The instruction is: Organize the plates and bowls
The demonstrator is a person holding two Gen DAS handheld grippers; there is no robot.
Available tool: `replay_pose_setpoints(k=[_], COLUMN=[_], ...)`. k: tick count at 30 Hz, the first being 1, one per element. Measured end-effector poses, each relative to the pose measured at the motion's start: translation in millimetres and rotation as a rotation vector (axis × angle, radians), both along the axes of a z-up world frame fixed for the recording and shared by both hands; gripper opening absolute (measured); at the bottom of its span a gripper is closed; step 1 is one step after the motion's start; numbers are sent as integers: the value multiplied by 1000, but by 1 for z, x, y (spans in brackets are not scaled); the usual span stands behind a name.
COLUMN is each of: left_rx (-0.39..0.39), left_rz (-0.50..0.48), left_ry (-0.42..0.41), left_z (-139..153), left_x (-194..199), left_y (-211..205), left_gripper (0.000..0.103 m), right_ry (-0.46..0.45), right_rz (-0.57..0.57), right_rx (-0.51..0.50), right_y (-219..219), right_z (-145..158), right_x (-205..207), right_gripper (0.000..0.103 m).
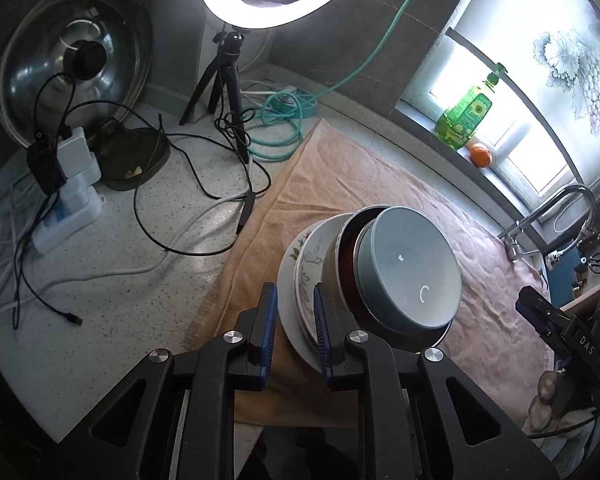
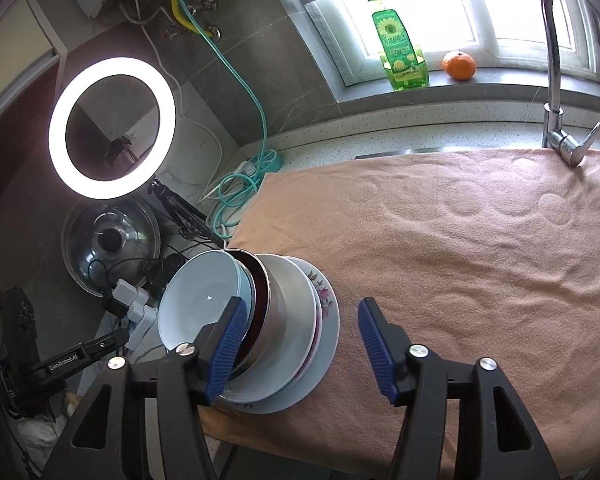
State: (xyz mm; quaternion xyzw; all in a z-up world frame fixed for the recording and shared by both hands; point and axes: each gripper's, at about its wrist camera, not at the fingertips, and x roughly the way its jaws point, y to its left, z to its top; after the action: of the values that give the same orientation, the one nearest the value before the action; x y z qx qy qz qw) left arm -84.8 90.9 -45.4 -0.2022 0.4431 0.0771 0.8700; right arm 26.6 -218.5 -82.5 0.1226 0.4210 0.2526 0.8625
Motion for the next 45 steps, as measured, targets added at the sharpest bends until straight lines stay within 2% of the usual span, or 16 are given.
replay_pose_setpoints(k=[3, 8, 11, 15, 17, 29, 45], left_rx=[38, 86, 120, 178, 211, 218, 220], left_rz=[-10, -27, -42, -50, -63, -64, -53], left_ry=[-23, -56, -71, -90, -91, -97, -106], left_z=[9, 20, 27, 34, 36, 41, 43], left_x=[-5, -14, -20, -29, -31, -38, -40], left_y=[-8, -22, -32, -45, -53, -66, -66], left_gripper=[19, 44, 55, 64, 73, 73, 73], right_ry=[-35, -91, -119, -147, -162, -207, -191], right_rz=[9, 25, 14, 6, 7, 22, 39], right_rx=[-24, -87, -110, -151, -168, -180, -180], right_y=[6, 17, 19, 21, 21, 23, 27], right_z=[8, 23, 30, 34, 34, 39, 37], right_x=[-9, -27, -38, -52, -60, -80, -76], right_gripper=[56, 58, 67, 69, 76, 79, 80])
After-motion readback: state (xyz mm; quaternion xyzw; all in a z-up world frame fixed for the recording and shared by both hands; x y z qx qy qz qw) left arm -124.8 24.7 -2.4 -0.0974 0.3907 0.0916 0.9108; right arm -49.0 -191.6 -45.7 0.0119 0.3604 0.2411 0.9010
